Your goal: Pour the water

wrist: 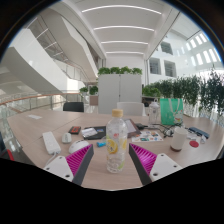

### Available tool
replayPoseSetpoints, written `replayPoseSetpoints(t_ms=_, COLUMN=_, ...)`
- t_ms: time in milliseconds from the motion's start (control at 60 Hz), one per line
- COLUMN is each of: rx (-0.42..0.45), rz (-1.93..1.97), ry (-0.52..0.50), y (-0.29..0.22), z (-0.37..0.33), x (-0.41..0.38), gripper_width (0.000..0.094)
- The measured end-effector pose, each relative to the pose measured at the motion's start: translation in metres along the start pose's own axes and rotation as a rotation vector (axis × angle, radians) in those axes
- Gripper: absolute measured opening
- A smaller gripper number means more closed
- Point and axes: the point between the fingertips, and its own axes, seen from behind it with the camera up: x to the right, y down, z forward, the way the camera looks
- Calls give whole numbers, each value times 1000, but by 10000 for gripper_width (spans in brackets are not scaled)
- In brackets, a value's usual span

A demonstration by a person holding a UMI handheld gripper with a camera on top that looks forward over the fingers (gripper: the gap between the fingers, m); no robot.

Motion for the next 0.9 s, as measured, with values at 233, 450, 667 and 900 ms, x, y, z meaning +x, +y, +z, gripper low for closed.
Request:
replayPoseSetpoints(t_ms=233, rx=20, rz=-19, ry=44, y=13, z=101, x=15, gripper_width=813)
replayPoseSetpoints(t_ms=450, rx=62, rz=-13, ry=-8, y=15, z=141, x=11, gripper_width=480)
replayPoseSetpoints(t_ms=667, rx=-50, rz=31, ry=-76, y=21, z=152, x=7, gripper_width=352)
replayPoseSetpoints(t_ms=900, rx=-25, rz=588, ry=-165, y=-105, z=153, x=75, gripper_width=354)
